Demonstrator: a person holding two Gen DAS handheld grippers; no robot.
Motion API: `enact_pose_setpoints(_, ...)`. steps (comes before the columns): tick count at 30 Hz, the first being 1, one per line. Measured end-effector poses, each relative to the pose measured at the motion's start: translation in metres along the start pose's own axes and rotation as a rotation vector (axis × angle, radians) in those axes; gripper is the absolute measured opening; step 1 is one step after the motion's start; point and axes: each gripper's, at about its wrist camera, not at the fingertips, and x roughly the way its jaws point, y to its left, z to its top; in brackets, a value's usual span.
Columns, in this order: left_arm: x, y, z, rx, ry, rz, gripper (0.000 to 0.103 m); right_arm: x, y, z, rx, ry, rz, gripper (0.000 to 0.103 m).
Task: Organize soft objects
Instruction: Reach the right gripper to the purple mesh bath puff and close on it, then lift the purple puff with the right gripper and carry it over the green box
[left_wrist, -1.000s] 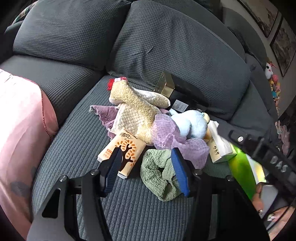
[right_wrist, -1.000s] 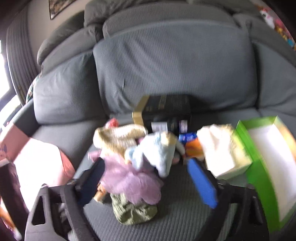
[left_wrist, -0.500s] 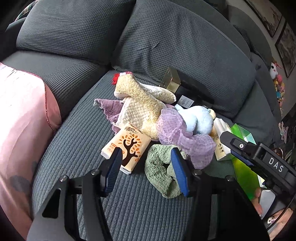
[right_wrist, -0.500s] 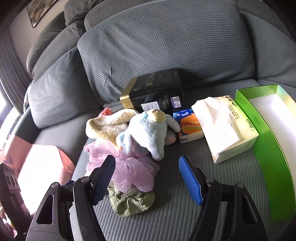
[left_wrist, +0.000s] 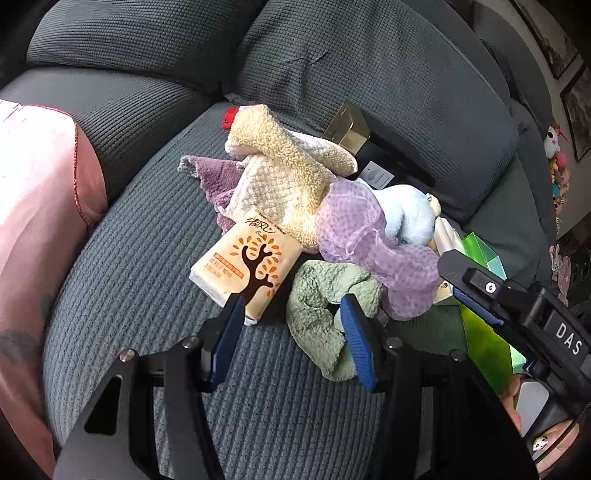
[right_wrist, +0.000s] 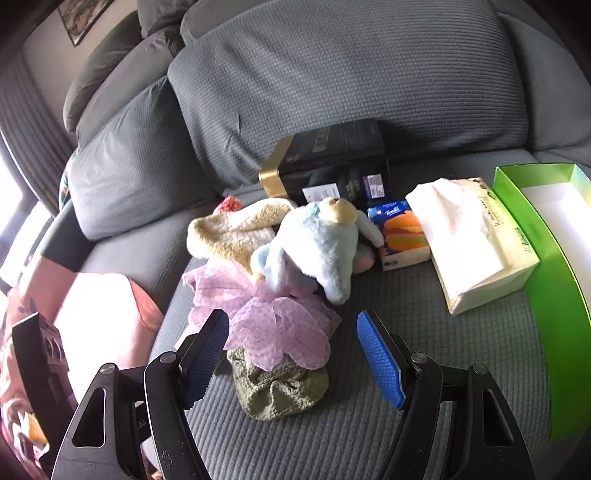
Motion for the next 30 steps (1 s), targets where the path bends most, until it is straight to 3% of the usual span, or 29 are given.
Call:
enact_pose_setpoints(4, 0.004, -0.003, -0.001, -0.003, 0.01, -0.018, 0.052, 0.015, 0.008, 0.005, -0.036, 0.035, -0.001, 0.076)
enact_pose_setpoints(6, 0.005, -0.003, -0.002, -0.001, 0.012, -0.016, 0.052, 0.023, 0.01, 0.006, -0.029, 0.057, 0.018, 0.089)
enact_pose_setpoints(11, 0.011, -0.003, -0.002, -0.009, 0.029, -0.025, 0.052, 0.054, 0.015, 0.001, 0.008, 0.145, 0.045, 0.089)
enact_pose_setpoints(13, 0.012, -0.004, -0.002, -0.004, 0.033, -0.027, 0.052, 0.06, 0.016, -0.001, 0.022, 0.149, 0.027, 0.072)
enact_pose_setpoints(14, 0.012, -0.004, -0.002, -0.001, 0.034, -0.029, 0.052, 0.063, 0.016, -0.002, 0.023, 0.151, 0.029, 0.051)
enact_pose_setpoints(15, 0.012, -0.004, -0.002, 0.0, 0.034, -0.034, 0.052, 0.064, 0.016, -0.003, 0.029, 0.157, 0.03, 0.042)
enact_pose_setpoints(18, 0.01, -0.006, -0.002, 0.002, 0.029, -0.055, 0.052, 0.054, 0.016, -0.004, 0.034, 0.125, 0.038, 0.027)
enact_pose_setpoints(23, -0.003, -0.011, -0.003, 0.016, -0.01, -0.114, 0.052, 0.019, 0.023, -0.003, 0.012, 0.047, 0.11, 0.022)
enact_pose_setpoints(30, -0.029, -0.03, -0.008, 0.055, -0.069, -0.264, 0.052, -0.036, 0.026, -0.002, 0.004, -0.073, 0.22, 0.022)
